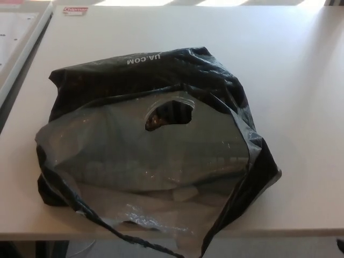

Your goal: A plastic bag is kept infront of the robot in the middle of the desk and the robot uses both its hands to grab it from the top and lifts it up and then releases it.

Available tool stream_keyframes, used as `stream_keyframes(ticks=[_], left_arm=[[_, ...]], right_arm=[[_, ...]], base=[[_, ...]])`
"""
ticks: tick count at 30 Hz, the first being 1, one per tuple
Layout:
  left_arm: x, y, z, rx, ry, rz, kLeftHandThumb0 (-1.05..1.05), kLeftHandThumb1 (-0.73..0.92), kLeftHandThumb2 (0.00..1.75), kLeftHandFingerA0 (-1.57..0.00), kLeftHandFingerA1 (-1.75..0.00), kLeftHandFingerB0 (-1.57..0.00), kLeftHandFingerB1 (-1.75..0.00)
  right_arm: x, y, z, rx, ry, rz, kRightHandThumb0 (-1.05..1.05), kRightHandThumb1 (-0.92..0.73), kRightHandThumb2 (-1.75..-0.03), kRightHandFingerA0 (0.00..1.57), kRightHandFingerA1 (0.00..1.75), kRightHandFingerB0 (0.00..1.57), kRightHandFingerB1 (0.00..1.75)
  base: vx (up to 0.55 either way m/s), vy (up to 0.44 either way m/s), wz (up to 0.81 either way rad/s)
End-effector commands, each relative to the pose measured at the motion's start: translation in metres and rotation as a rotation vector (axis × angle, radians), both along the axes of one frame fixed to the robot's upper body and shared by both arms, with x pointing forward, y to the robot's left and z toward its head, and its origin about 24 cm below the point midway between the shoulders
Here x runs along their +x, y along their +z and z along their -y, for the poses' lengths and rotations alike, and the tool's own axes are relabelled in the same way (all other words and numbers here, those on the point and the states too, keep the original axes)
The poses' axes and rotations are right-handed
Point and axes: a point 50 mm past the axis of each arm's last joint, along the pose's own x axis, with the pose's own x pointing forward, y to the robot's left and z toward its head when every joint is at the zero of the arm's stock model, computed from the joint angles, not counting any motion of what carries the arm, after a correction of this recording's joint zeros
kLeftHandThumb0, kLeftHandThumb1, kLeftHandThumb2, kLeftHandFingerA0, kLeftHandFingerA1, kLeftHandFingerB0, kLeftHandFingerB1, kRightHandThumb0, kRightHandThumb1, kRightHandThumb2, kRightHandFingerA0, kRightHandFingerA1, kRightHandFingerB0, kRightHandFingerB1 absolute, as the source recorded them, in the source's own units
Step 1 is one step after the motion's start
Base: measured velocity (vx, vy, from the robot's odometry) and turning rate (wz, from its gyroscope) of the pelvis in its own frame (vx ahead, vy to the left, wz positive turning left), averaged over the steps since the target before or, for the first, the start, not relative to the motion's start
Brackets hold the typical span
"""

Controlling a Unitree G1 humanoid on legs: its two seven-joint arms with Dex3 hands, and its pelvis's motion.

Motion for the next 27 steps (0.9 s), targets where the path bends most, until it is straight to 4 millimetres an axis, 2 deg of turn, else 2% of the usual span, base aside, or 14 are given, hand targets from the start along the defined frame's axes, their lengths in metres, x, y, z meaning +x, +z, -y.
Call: stream_keyframes(ticks=[1,4,8,9,10,11,12,13,14,16,17,18,23,27], left_arm=[[0.036,0.051,-0.016,0.057,-0.021,0.262,-0.65,0.58,0.58,-0.47,-0.38,-0.32,-0.32],[0.046,0.044,-0.019,0.11,0.003,0.171,-0.73,0.61,0.59,-0.49,-0.38,-0.3,-0.31],[0.059,0.034,-0.023,0.135,0.022,0.145,-0.7,0.52,0.59,-0.4,-0.39,-0.28,-0.32],[0.062,0.031,-0.025,0.144,0.032,0.13,-0.72,0.5,0.6,-0.4,-0.39,-0.28,-0.32],[0.064,0.029,-0.025,0.147,0.039,0.119,-0.72,0.5,0.6,-0.4,-0.39,-0.28,-0.32],[0.067,0.027,-0.027,0.168,0.043,0.117,-0.68,0.54,0.57,-0.42,-0.37,-0.28,-0.3],[0.069,0.026,-0.027,0.179,0.046,0.109,-0.69,0.53,0.57,-0.41,-0.36,-0.28,-0.3],[0.072,0.024,-0.027,0.19,0.051,0.091,-0.73,0.43,0.78,-0.33,-0.45,-0.21,-0.38],[0.074,0.024,-0.027,0.201,0.052,0.084,-0.73,0.43,0.78,-0.33,-0.45,-0.21,-0.38],[0.082,0.023,-0.027,0.253,0.042,0.084,-0.71,0.43,0.77,-0.33,-0.45,-0.22,-0.39],[0.086,0.022,-0.028,0.256,0.044,0.089,-0.68,0.51,0.56,-0.41,-0.37,-0.28,-0.3],[0.09,0.022,-0.03,0.254,0.041,0.083,-0.69,0.52,0.57,-0.43,-0.36,-0.27,-0.3],[0.116,0.014,-0.043,0.294,0.018,0.038,-0.7,0.52,0.57,-0.43,-0.35,-0.27,-0.31],[0.127,0.007,-0.051,0.345,0.012,0.006,-0.73,0.53,0.58,-0.42,-0.34,-0.27,-0.31]], right_arm=[[0.039,0.058,-0.025,0.027,0.182,0.271,-0.54,-0.48,-0.73,0.28,0.44,0.09,0.36],[0.054,0.066,-0.031,0.004,0.193,0.305,-0.58,-0.48,-0.74,0.3,0.46,0.08,0.36],[0.073,0.064,-0.04,-0.009,0.197,0.299,-0.62,-0.48,-0.79,0.29,0.49,0.06,0.33],[0.078,0.063,-0.041,-0.011,0.196,0.289,-0.57,-0.6,-0.59,0.33,0.4,0.11,0.23],[0.08,0.062,-0.042,-0.008,0.197,0.283,-0.57,-0.6,-0.59,0.33,0.4,0.11,0.23],[0.084,0.061,-0.043,-0.008,0.203,0.277,-0.63,-0.48,-0.81,0.26,0.49,0.03,0.3],[0.088,0.06,-0.043,-0.009,0.204,0.275,-0.64,-0.48,-0.81,0.26,0.5,0.03,0.3],[0.093,0.059,-0.044,-0.012,0.202,0.27,-0.6,-0.59,-0.6,0.3,0.4,0.07,0.2],[0.095,0.058,-0.045,-0.017,0.202,0.265,-0.6,-0.59,-0.6,0.3,0.4,0.07,0.2],[0.103,0.057,-0.046,-0.039,0.204,0.25,-0.66,-0.63,-0.59,0.27,0.39,0.0,0.25],[0.106,0.057,-0.047,-0.047,0.2,0.242,-0.66,-0.63,-0.59,0.27,0.39,0.0,0.24],[0.109,0.057,-0.048,-0.056,0.196,0.238,-0.74,-0.52,-0.85,0.21,0.5,0.0,0.19],[0.123,0.055,-0.05,-0.108,0.199,0.212,-0.71,-0.51,-0.86,0.17,0.49,0.0,0.2],[0.132,0.051,-0.047,-0.124,0.197,0.19,-0.71,-0.51,-0.86,0.17,0.49,0.0,0.21]], base=[[0.0,0.0,0.0],[0.0,0.0,0.0],[0.0,0.0,0.0],[0.0,0.0,0.0],[0.0,0.0,0.0],[0.0,0.0,0.0],[0.0,0.0,0.0],[0.0,0.0,0.0],[0.0,0.0,0.0],[0.0,0.0,0.0],[0.0,0.0,0.0],[0.0,0.0,0.0],[0.0,0.0,0.0],[0.0,0.0,0.0]])
